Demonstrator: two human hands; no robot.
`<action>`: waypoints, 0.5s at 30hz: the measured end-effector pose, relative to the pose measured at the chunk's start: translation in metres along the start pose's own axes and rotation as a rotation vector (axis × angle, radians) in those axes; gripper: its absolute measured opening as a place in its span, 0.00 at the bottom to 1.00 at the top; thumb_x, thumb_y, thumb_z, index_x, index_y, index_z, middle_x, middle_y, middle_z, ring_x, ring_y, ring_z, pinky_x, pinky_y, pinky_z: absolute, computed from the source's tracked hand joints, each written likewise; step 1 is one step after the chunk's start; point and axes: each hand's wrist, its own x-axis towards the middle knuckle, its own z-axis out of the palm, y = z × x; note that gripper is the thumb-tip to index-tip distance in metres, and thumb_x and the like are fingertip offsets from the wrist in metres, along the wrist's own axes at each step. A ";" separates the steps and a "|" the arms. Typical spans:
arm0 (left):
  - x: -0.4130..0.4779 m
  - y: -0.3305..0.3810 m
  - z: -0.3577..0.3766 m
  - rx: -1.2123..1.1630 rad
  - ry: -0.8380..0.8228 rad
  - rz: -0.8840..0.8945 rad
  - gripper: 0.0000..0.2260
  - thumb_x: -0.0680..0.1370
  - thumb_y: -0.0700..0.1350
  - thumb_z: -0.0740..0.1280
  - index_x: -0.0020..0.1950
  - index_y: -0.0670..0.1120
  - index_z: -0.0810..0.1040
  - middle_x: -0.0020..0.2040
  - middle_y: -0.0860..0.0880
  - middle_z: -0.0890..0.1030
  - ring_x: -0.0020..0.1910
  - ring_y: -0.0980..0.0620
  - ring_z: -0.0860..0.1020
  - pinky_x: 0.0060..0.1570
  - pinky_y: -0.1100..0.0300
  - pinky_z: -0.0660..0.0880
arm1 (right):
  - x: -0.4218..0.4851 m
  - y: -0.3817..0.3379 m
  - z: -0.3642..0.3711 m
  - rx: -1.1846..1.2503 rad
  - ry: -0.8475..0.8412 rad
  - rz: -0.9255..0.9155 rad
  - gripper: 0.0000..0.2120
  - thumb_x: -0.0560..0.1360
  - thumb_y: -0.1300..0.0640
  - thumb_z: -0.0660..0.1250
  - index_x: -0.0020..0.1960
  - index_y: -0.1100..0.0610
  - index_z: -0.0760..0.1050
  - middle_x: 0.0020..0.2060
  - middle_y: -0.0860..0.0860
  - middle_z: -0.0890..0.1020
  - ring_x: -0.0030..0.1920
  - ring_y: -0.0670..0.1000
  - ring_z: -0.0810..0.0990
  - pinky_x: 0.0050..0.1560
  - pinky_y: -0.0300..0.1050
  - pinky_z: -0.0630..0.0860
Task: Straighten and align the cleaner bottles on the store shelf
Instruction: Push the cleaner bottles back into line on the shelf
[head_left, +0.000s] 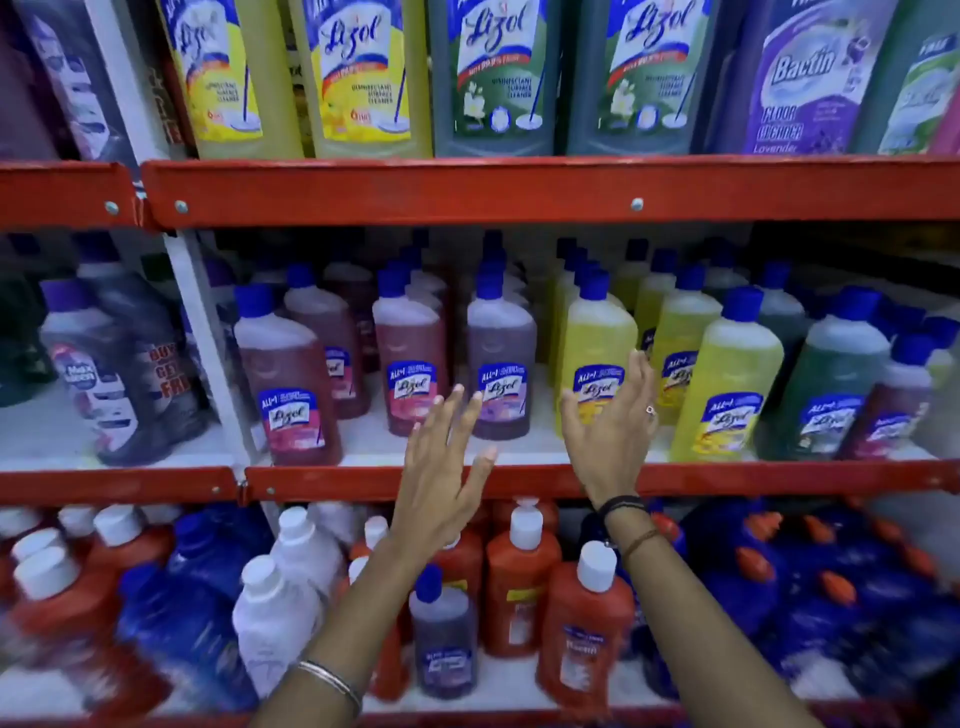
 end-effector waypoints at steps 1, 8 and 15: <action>-0.003 -0.005 0.002 0.013 -0.028 -0.043 0.26 0.78 0.64 0.46 0.75 0.56 0.54 0.77 0.50 0.58 0.76 0.50 0.53 0.72 0.41 0.54 | 0.000 0.002 0.004 -0.007 -0.027 0.051 0.39 0.72 0.43 0.65 0.73 0.60 0.54 0.72 0.59 0.63 0.71 0.59 0.62 0.63 0.59 0.65; -0.019 -0.047 0.007 0.268 -0.046 -0.168 0.26 0.79 0.61 0.45 0.75 0.54 0.58 0.75 0.47 0.64 0.75 0.45 0.57 0.71 0.43 0.49 | 0.012 0.011 0.029 -0.084 -0.183 0.247 0.53 0.63 0.40 0.73 0.73 0.64 0.49 0.67 0.65 0.65 0.64 0.66 0.69 0.62 0.58 0.69; -0.022 -0.063 0.009 0.340 -0.108 -0.119 0.27 0.78 0.64 0.43 0.74 0.55 0.59 0.76 0.50 0.62 0.76 0.47 0.52 0.71 0.44 0.43 | 0.029 0.016 0.041 -0.117 -0.237 0.346 0.55 0.61 0.45 0.76 0.73 0.66 0.48 0.66 0.66 0.65 0.65 0.66 0.67 0.60 0.56 0.70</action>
